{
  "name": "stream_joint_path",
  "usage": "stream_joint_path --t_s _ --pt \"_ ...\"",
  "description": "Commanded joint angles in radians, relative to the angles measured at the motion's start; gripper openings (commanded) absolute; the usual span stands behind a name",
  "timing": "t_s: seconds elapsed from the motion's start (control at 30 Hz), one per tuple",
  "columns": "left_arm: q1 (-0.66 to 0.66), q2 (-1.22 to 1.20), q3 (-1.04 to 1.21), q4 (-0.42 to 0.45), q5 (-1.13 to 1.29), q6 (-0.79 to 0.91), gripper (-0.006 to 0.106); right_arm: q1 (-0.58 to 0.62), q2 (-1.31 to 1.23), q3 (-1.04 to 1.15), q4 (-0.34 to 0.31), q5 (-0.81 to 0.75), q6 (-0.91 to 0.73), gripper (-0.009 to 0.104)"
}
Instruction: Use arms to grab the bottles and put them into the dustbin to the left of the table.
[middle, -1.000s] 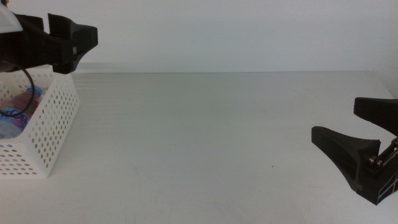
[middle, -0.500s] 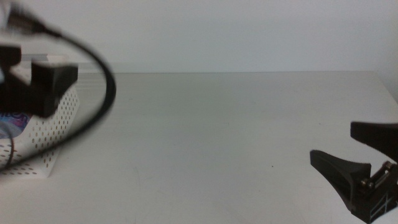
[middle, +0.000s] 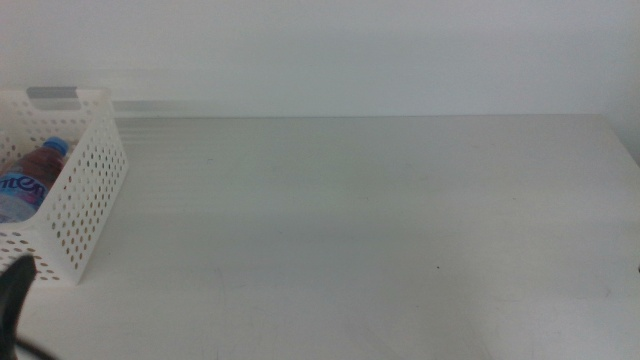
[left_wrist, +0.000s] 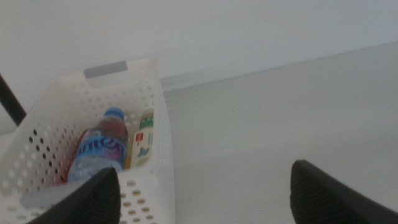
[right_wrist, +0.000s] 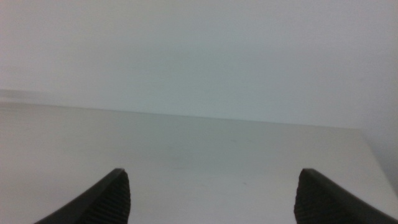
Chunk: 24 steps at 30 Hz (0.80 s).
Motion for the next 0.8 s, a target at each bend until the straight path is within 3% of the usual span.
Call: stream_joint_path --t_s 0.0,0.3,0.77 --pt "0.002 -0.058 0.04 -0.009 -0.104 -0.015 0.09 -0.031 -0.055 0.022 -0.029 -0.072 -0.009 0.074" --pt "0.024 -0.322 0.309 -0.087 -0.145 -0.013 0.09 -0.07 -0.284 0.211 -0.024 -0.037 -0.009 0.074" --pt "0.092 -0.325 0.373 -0.144 -0.181 -0.011 0.09 -0.112 -0.321 0.208 -0.018 0.002 -0.009 0.074"
